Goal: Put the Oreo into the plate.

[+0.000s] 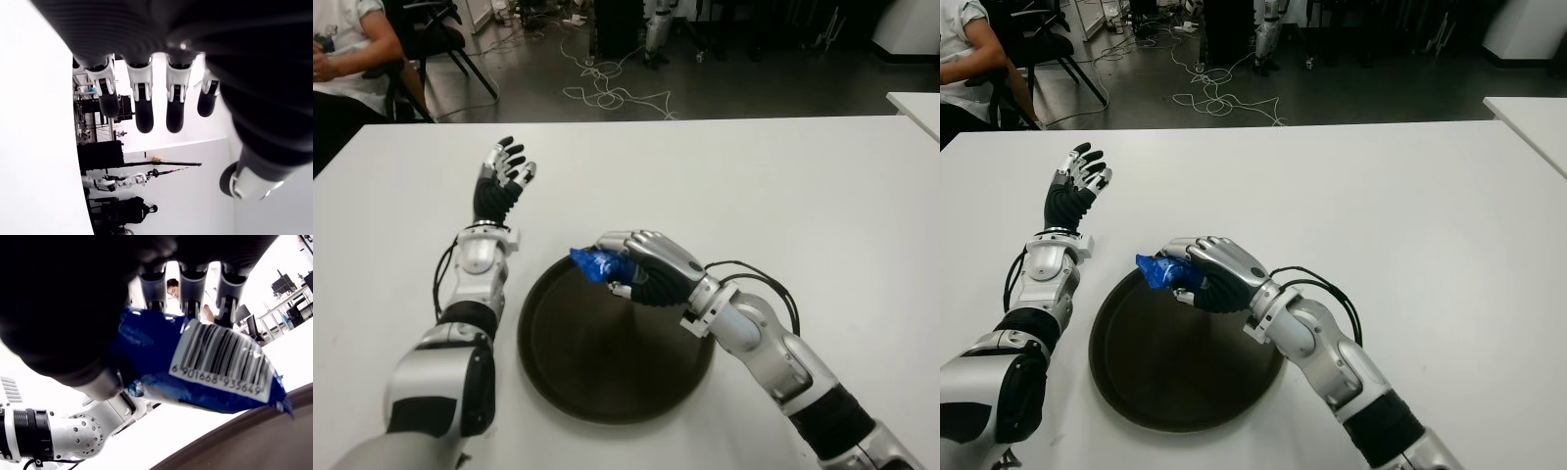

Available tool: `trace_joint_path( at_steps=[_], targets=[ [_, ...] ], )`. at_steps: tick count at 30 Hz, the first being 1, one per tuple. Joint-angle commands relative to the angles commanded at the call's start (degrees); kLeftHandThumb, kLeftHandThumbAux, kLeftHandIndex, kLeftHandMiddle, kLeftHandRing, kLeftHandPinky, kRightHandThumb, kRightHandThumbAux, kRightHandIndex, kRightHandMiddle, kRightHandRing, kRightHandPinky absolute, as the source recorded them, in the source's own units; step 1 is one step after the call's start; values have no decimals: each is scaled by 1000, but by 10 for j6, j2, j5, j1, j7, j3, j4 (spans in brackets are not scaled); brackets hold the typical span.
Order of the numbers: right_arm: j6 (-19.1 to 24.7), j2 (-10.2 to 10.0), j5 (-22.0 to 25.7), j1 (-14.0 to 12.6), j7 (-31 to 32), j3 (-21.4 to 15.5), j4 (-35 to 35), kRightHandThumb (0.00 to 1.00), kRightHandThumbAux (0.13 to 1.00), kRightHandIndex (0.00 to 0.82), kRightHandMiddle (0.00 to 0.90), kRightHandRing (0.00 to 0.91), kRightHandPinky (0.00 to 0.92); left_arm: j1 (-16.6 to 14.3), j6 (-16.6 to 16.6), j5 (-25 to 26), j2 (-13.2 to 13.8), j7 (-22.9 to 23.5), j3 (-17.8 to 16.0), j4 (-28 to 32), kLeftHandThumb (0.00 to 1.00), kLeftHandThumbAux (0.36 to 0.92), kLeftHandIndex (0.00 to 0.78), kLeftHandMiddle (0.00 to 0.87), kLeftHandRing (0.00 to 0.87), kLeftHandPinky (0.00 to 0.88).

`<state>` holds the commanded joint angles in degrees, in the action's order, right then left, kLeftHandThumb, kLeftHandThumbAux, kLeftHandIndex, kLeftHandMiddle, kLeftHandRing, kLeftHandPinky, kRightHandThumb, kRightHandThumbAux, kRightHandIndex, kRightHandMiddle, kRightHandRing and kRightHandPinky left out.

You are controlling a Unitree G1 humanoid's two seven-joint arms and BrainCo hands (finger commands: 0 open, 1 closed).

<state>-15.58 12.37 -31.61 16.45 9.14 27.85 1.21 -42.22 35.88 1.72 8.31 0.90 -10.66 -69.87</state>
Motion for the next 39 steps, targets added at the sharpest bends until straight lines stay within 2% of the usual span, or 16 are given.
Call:
trace_joint_path(
  at_steps=[2,4,5,6,7,10,12,16,23,29,34,39],
  targets=[
    [0,5,-1,5,10,2,4,665,744,401,266,220,135,0,-1,1,0,2,-1,0,90,658,120,181,135,92],
    [0,10,-3,10,22,6,7,662,745,397,211,159,75,0,-2,2,0,2,-1,1,89,654,122,184,137,95],
    [1,12,-4,12,28,7,7,541,755,339,184,132,60,0,-2,3,0,2,-1,1,89,653,124,186,138,96],
    [0,15,-5,15,35,10,9,346,774,253,145,91,38,0,-3,3,-1,3,-1,1,90,652,128,189,140,97],
    [0,18,-7,17,40,11,11,221,780,187,105,58,24,0,-3,4,-1,3,-1,1,91,651,129,191,140,97],
    [-4,25,-9,25,55,17,17,72,781,91,40,19,7,0,-4,5,-1,4,-2,1,92,653,130,193,140,95],
    [-10,27,-11,30,60,21,27,37,776,50,20,9,3,0,-3,6,-2,5,-3,1,93,660,131,191,139,92],
    [-16,28,-13,35,67,22,37,7,767,10,4,1,0,0,-3,7,-2,7,-5,1,96,667,133,189,138,87],
    [-11,31,-13,38,89,23,41,0,731,0,0,0,0,-1,-4,10,-3,10,-7,0,95,654,125,186,135,81],
    [1,31,-8,36,106,19,35,0,661,0,0,0,0,-1,-4,4,-1,4,-3,0,87,643,123,190,137,84],
    [19,27,-4,34,117,16,30,0,576,0,0,0,0,-1,-2,0,0,0,0,0,88,650,109,168,119,69],
    [43,23,3,29,124,7,16,0,475,0,0,0,0,0,8,-6,0,-9,3,-1,72,636,129,178,132,97]
  ],
)
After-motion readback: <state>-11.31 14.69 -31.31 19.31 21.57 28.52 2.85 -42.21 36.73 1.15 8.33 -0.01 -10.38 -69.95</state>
